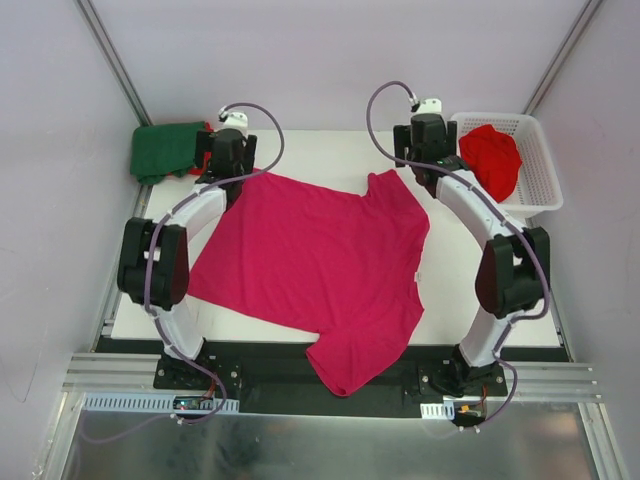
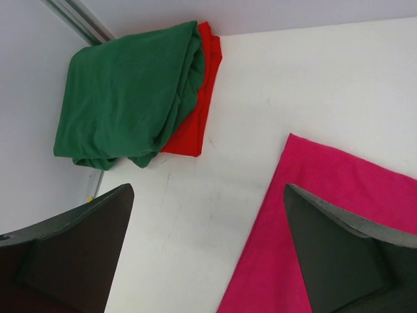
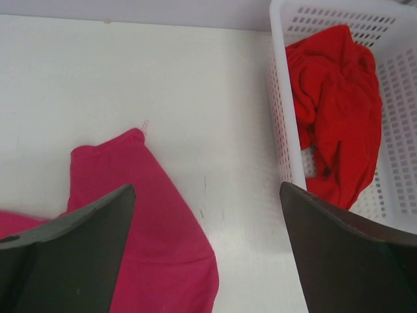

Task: Fold and stack the t-shirts
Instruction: Flatten out the tshirt

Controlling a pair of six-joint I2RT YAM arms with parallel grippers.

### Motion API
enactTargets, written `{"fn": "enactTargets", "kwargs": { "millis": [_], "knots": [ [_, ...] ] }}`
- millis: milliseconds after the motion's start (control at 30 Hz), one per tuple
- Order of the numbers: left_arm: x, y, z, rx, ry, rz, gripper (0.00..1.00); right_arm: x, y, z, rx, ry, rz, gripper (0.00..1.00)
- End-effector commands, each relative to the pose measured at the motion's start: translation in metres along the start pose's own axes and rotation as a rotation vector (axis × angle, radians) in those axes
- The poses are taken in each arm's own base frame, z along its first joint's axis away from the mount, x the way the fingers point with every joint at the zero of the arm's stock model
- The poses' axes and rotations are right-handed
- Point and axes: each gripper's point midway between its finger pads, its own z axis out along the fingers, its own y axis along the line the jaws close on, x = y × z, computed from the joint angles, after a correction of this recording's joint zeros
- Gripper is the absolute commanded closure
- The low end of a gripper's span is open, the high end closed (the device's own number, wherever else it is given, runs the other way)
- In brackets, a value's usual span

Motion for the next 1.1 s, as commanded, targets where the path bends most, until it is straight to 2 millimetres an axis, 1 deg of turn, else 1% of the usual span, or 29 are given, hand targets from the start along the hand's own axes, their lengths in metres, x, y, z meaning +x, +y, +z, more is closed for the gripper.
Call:
{"fn": "enactTargets", "kwargs": {
  "millis": [0, 33, 67, 100, 133, 167, 200, 233, 267, 300, 333, 367, 400, 467, 500, 533, 633, 700, 733, 767, 800, 833, 867, 900, 933, 967, 1000, 1033, 1067],
  "knots": [
    [-0.032, 0.015, -0.052, 0.092, -0.045, -0.206, 0.01, -0.003, -0.001, -0.055, -0.086, 0.015, 0.174, 0.02],
    [-0.031, 0.003, -0.060, 0.172, -0.044, -0.227, 0.01, 0.014, 0.003, -0.063, -0.114, 0.045, 0.178, 0.01],
    [-0.034, 0.000, -0.074, 0.214, -0.052, -0.257, 0.01, 0.021, 0.013, -0.068, -0.171, 0.066, 0.186, 0.06],
    [-0.021, -0.009, -0.080, 0.252, -0.025, -0.280, 0.01, 0.034, 0.021, -0.074, -0.198, 0.106, 0.188, 0.10],
    [-0.019, -0.020, -0.089, 0.318, -0.017, -0.295, 0.01, 0.044, 0.026, -0.080, -0.223, 0.131, 0.204, 0.15],
    [-0.019, -0.023, -0.101, 0.349, -0.006, -0.341, 0.01, 0.053, 0.033, -0.084, -0.259, 0.158, 0.210, 0.23],
    [-0.005, -0.030, -0.108, 0.374, 0.022, -0.349, 0.01, 0.061, 0.039, -0.090, -0.278, 0.184, 0.204, 0.26],
    [0.000, -0.033, -0.114, 0.389, 0.030, -0.361, 0.01, 0.066, 0.043, -0.094, -0.295, 0.200, 0.202, 0.29],
    [-0.002, -0.035, -0.126, 0.411, 0.019, -0.380, 0.01, 0.073, 0.047, -0.098, -0.317, 0.215, 0.195, 0.30],
    [0.012, -0.040, -0.130, 0.418, 0.044, -0.375, 0.01, 0.078, 0.052, -0.103, -0.331, 0.229, 0.179, 0.30],
    [0.016, -0.042, -0.133, 0.425, 0.049, -0.373, 0.01, 0.082, 0.054, -0.105, -0.337, 0.238, 0.168, 0.30],
    [0.018, -0.042, -0.137, 0.429, 0.049, -0.370, 0.01, 0.086, 0.056, -0.107, -0.344, 0.245, 0.157, 0.27],
    [0.026, -0.045, -0.139, 0.433, 0.063, -0.362, 0.01, 0.091, 0.060, -0.110, -0.354, 0.259, 0.145, 0.23],
    [0.030, -0.044, -0.143, 0.430, 0.065, -0.365, 0.01, 0.099, 0.065, -0.113, -0.375, 0.286, 0.146, 0.15],
    [0.035, -0.046, -0.145, 0.434, 0.074, -0.365, 0.01, 0.103, 0.067, -0.114, -0.384, 0.297, 0.146, 0.13],
    [0.036, -0.048, -0.146, 0.439, 0.074, -0.366, 0.01, 0.106, 0.069, -0.115, -0.392, 0.306, 0.145, 0.11],
    [0.040, -0.051, -0.146, 0.440, 0.086, -0.357, 0.01, 0.119, 0.074, -0.114, -0.405, 0.343, 0.142, 0.09],
    [0.044, -0.054, -0.143, 0.441, 0.100, -0.349, 0.01, 0.126, 0.080, -0.114, -0.428, 0.369, 0.138, 0.11],
    [0.046, -0.057, -0.142, 0.447, 0.107, -0.344, 0.01, 0.134, 0.084, -0.113, -0.440, 0.395, 0.130, 0.18],
    [0.052, -0.061, -0.138, 0.448, 0.126, -0.338, 0.01, 0.137, 0.089, -0.112, -0.461, 0.408, 0.132, 0.23],
    [0.051, -0.062, -0.137, 0.453, 0.128, -0.338, 0.01, 0.139, 0.092, -0.111, -0.468, 0.419, 0.131, 0.31],
    [0.052, -0.066, -0.136, 0.463, 0.134, -0.339, 0.01, 0.146, 0.096, -0.108, -0.472, 0.442, 0.124, 0.51],
    [0.056, -0.069, -0.134, 0.467, 0.150, -0.338, 0.01, 0.150, 0.099, -0.108, -0.482, 0.458, 0.134, 0.59],
    [0.055, -0.071, -0.133, 0.473, 0.154, -0.340, 0.01, 0.153, 0.101, -0.106, -0.482, 0.472, 0.147, 0.65],
    [0.057, -0.075, -0.132, 0.483, 0.160, -0.337, 0.01, 0.157, 0.103, -0.105, -0.480, 0.484, 0.150, 0.76],
    [0.061, -0.077, -0.130, 0.482, 0.173, -0.336, 0.02, 0.163, 0.110, -0.105, -0.510, 0.504, 0.152, 0.80],
    [0.062, -0.078, -0.129, 0.484, 0.176, -0.336, 0.02, 0.164, 0.111, -0.104, -0.513, 0.509, 0.153, 0.83],
    [0.064, -0.080, -0.127, 0.483, 0.183, -0.334, 0.02, 0.167, 0.113, -0.103, -0.514, 0.517, 0.153, 0.88],
    [0.067, -0.082, -0.125, 0.482, 0.193, -0.328, 0.02, 0.172, 0.114, -0.099, -0.510, 0.532, 0.150, 0.90]
  ]
}}
